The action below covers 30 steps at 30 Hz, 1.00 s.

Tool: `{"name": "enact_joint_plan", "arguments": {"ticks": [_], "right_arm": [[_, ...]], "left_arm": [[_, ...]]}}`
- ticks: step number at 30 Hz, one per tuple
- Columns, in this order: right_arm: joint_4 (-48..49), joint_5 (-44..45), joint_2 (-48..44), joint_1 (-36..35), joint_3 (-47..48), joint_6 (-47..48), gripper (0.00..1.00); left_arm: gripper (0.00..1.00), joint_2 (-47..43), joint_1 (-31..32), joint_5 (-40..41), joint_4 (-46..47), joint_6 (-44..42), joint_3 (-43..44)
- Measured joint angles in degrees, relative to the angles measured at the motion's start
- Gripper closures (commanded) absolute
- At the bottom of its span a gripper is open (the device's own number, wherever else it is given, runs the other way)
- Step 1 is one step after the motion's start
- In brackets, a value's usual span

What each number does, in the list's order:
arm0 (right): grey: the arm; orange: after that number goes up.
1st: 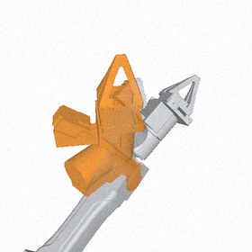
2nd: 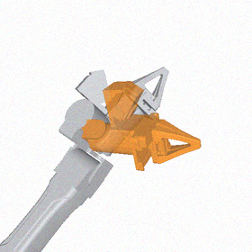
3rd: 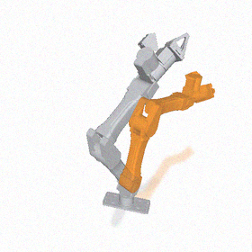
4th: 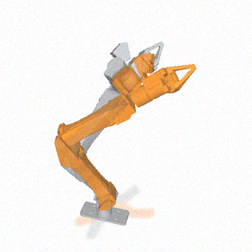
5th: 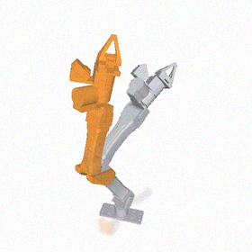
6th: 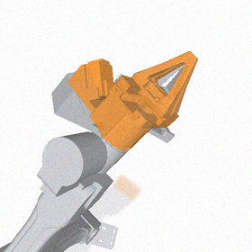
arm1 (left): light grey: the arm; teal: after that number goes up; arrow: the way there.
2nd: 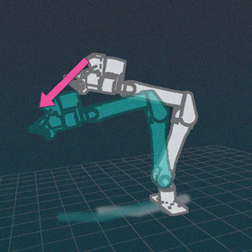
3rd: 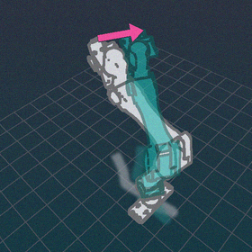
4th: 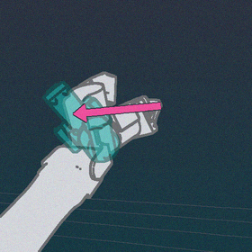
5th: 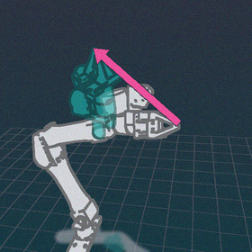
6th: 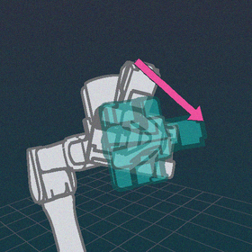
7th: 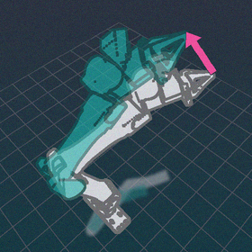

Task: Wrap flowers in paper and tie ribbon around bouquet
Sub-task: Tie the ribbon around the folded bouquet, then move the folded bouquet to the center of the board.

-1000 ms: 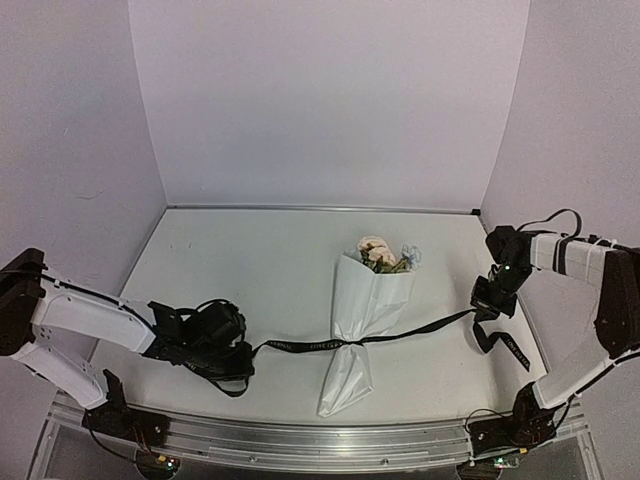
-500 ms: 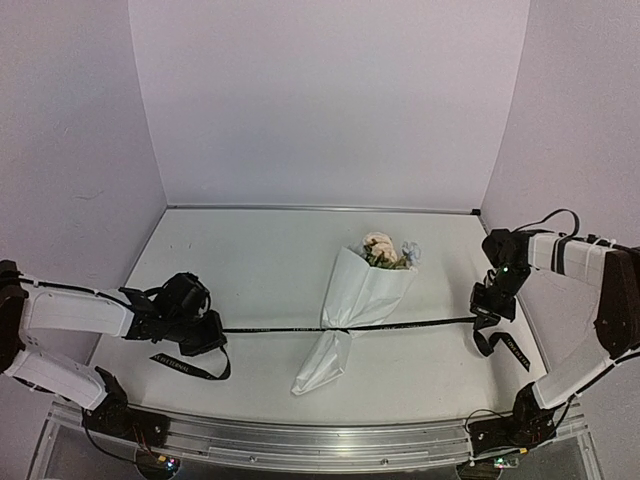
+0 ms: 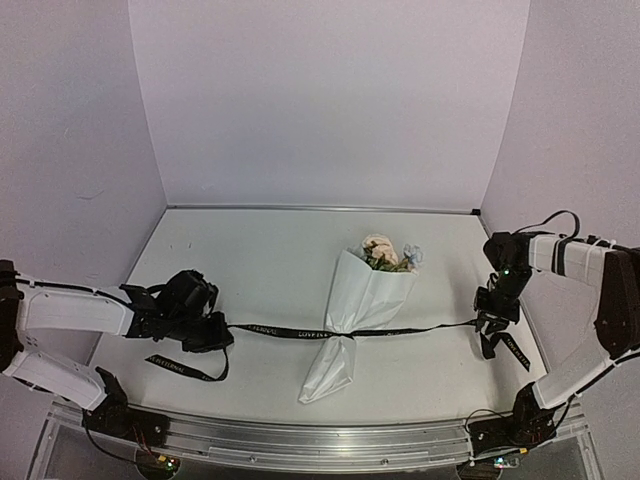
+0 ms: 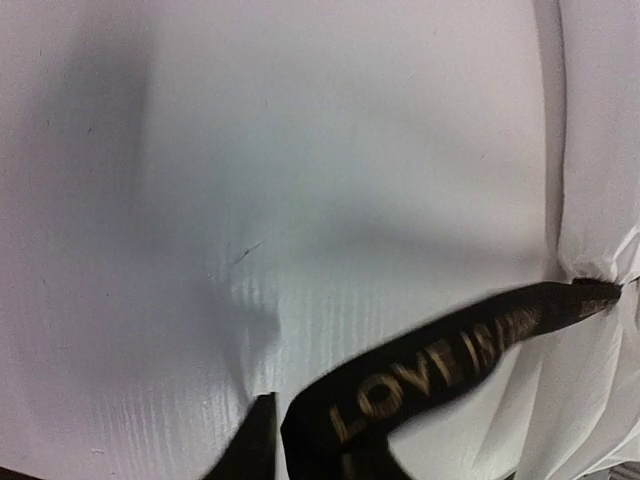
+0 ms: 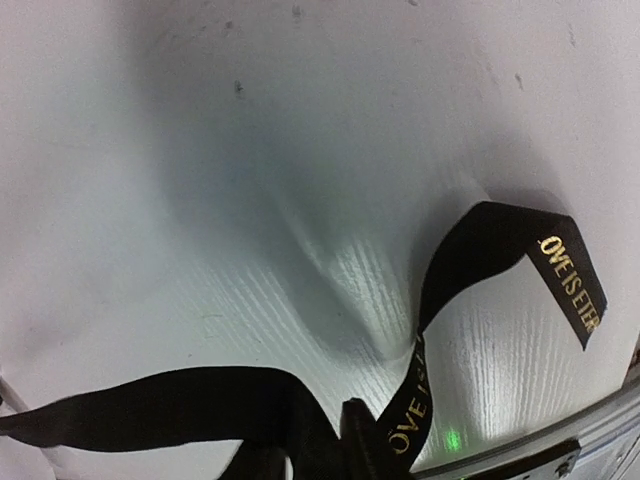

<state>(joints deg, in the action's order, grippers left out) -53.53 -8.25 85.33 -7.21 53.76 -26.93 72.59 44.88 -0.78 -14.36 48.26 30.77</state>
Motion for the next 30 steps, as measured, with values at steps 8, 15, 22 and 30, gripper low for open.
{"name": "enact_joint_plan", "arguments": {"ticks": [8, 15, 22, 30], "right_arm": [[-3.2, 4.9, -3.3, -6.6, 0.0, 2.3, 0.3], [-6.1, 8.0, -6.0, -16.5, 1.0, 0.3, 0.27], [-0.6, 11.4, -5.9, -36.1, 1.9, -8.3, 0.26], [6.9, 18.5, 3.3, -54.5, 11.2, -14.0, 0.21]], "left_arm": [[0.34, 0.7, 2.6, 4.7, -4.4, -9.6, 9.6], [0.34, 6.8, 4.6, 3.3, -5.0, -22.8, 16.6], [0.33, 17.1, 4.6, 4.9, -5.2, -28.5, 21.8], [0.32, 17.6, 2.1, 5.9, -5.2, -25.4, 21.7]]}}
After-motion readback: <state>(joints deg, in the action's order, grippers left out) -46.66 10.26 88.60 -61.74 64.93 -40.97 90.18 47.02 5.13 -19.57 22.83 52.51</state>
